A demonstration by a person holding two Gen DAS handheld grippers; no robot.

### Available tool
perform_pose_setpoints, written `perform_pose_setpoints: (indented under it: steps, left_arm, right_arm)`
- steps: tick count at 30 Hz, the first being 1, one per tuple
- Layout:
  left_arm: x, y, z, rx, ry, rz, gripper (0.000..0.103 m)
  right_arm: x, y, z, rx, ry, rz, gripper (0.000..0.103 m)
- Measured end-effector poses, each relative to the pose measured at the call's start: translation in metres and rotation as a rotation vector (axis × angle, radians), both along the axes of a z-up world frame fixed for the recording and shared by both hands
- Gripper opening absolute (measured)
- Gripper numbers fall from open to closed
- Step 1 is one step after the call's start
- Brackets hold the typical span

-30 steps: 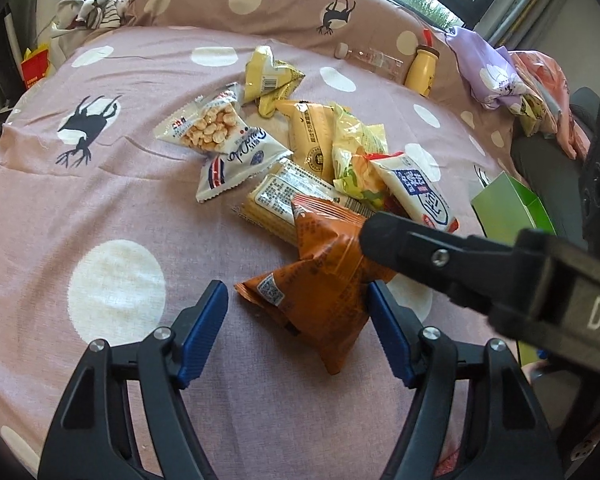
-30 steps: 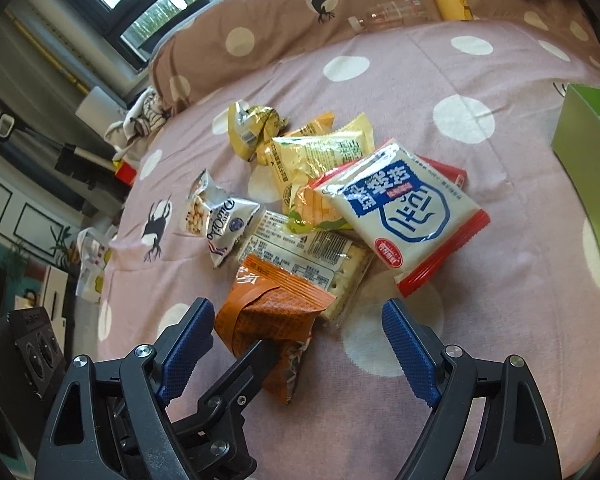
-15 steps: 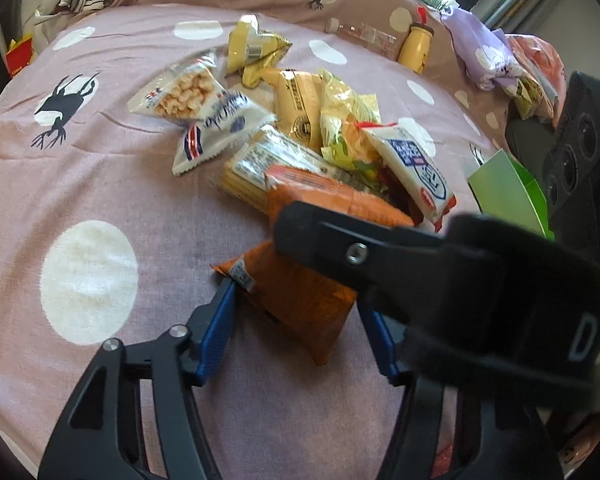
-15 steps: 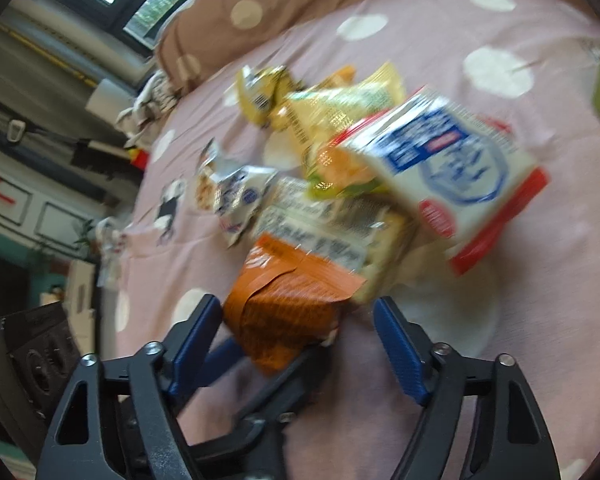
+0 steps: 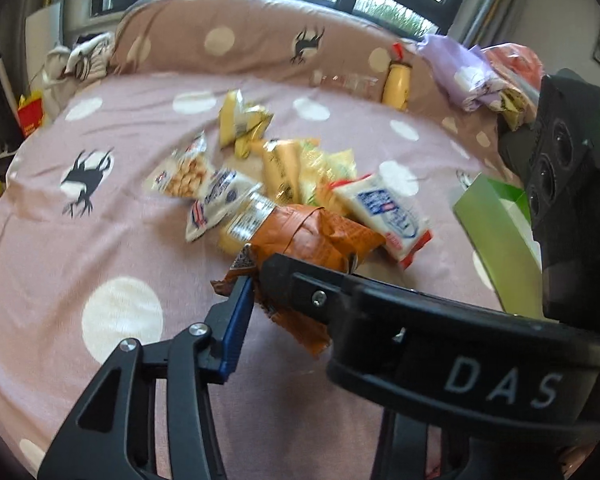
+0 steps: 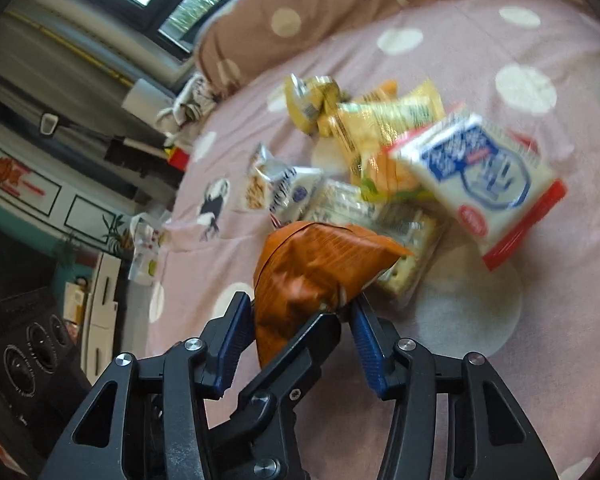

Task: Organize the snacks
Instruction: 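Carry the orange chip bag into the green box and open the right gripper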

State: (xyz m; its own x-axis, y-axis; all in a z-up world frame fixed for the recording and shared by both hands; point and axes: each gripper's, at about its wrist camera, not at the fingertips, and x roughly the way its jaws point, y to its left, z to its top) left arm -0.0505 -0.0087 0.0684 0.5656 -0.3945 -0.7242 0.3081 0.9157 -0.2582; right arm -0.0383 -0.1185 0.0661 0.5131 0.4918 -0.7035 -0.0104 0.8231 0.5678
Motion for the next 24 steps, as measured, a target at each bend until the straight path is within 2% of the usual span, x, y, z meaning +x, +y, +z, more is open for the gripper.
perform_pose_setpoints:
  steps: [5,8,14,19,24]
  left_arm:
    - [-0.002,-0.018,0.025,-0.012,-0.057,-0.034,0.042]
    - [-0.002,-0.038,0.049,-0.021,-0.1,-0.077,0.042]
    - [-0.002,-0.089,0.092,-0.016,-0.212,-0.18,0.042]
    - [-0.006,-0.14,0.091,0.009,-0.251,-0.294,0.042]
    - [-0.002,-0.187,0.071,0.008,-0.198,-0.387,0.042]
  right_arm:
    - [-0.01,-0.018,0.032,-0.026,-0.075,-0.043,0.054]
    - [-0.016,-0.037,0.059,-0.058,-0.129,-0.098,0.054]
    - [-0.027,-0.092,0.105,-0.069,-0.24,-0.21,0.054]
    - [-0.046,-0.143,0.104,-0.059,-0.285,-0.309,0.054]
    - [-0.062,-0.188,0.084,-0.027,-0.253,-0.426,0.054]
